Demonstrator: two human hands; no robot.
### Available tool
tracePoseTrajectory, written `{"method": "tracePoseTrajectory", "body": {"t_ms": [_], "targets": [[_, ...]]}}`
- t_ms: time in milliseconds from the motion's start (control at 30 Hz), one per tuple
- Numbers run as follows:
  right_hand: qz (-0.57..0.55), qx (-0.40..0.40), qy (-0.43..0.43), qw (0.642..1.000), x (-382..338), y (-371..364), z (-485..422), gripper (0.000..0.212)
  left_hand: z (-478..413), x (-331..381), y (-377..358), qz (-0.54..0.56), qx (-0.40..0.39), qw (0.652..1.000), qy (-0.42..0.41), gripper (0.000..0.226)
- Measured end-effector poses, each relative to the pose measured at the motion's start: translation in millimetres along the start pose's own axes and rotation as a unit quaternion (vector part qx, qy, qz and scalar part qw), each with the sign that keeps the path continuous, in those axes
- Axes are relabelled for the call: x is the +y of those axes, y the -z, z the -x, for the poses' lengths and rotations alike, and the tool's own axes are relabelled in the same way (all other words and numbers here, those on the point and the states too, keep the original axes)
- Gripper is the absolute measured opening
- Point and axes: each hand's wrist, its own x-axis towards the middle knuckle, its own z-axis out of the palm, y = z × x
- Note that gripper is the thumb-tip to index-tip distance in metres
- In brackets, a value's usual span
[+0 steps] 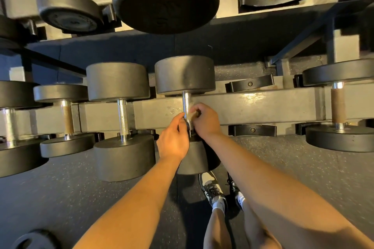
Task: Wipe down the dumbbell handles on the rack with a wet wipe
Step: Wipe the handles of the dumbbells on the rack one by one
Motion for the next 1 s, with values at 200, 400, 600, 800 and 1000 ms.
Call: {"method": "tracePoseTrajectory", "body": {"t_ms": [200, 400, 600, 800, 1000], "targets": [[-0.037, 0.035, 0.013, 0.999, -20, 1, -8, 0.033, 0, 1, 1, 0.007, 0.001, 1.000, -0.002, 0.040], [-0.005, -0.014, -0.005, 1.000, -10, -1, 10, 0.028, 2, 4, 2, 0.023, 0.002, 1.000, 0.008, 0.039], [-0.025, -0.001, 0.017, 1.000, -12, 2, 12, 0.043, 2, 2, 1, 0.038, 0.016, 0.999, 0.012, 0.039], [-0.014, 0.004, 0.013, 1.000, -12, 1, 17, 0.037, 1, 2, 3, 0.038, 0.010, 0.999, 0.003, 0.042], [0.054, -0.033, -0.046, 0.997, 2, 2, 36, 0.014, 1, -1, 3, 0.060, -0.007, 0.998, 0.000, 0.039]]}}
